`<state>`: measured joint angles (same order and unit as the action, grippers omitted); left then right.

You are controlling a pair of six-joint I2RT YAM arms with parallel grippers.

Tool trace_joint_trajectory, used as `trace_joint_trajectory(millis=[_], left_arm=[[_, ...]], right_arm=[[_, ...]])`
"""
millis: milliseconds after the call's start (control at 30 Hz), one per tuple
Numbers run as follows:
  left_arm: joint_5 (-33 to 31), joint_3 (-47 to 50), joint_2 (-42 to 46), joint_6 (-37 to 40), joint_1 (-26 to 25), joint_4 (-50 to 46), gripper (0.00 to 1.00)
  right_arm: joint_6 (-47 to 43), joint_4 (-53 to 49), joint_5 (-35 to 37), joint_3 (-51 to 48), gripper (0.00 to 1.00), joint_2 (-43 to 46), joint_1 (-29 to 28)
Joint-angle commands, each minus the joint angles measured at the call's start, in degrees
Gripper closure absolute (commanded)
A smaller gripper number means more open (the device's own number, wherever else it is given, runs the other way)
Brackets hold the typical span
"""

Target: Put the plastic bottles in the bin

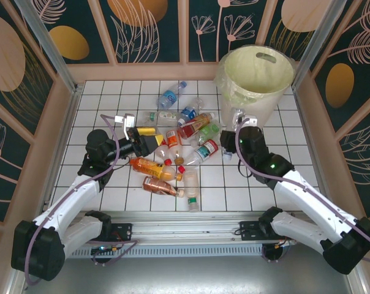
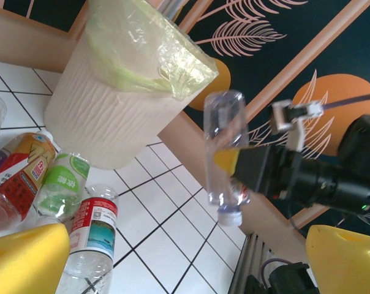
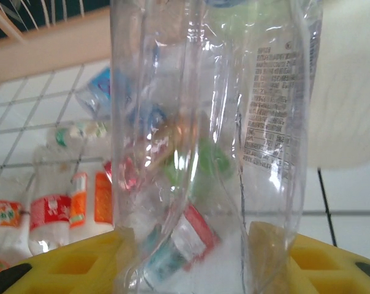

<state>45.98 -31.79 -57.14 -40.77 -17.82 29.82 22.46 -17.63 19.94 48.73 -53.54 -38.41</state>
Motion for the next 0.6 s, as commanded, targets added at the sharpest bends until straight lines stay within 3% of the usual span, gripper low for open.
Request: trace_joint_trajectory(millis=[0, 100, 367, 567], left_arm=[[-0.3, 0.5, -0.3, -0.5, -0.6, 2.2, 0.01], [-0.3, 0.5, -0.4, -0.5, -0.8, 2.2, 0.01], [-0.3, 0.1, -0.8, -0.3, -1.1, 1.2, 0.01], [-0.3, -0.5, -1.7, -0.4, -1.2, 0.7, 0.01]], right_arm=[[-6.6, -0.2, 4.1, 6.8, 0.50, -0.9, 0.6], [-9.4, 0.6, 4.7, 11.8, 0.50, -3.6, 3.3], [-13.6, 4.7, -4.4, 23.5, 0.49, -10.0, 14.1], [-15.0, 3.0, -7.0, 34.2, 0.49, -18.5, 19.7]])
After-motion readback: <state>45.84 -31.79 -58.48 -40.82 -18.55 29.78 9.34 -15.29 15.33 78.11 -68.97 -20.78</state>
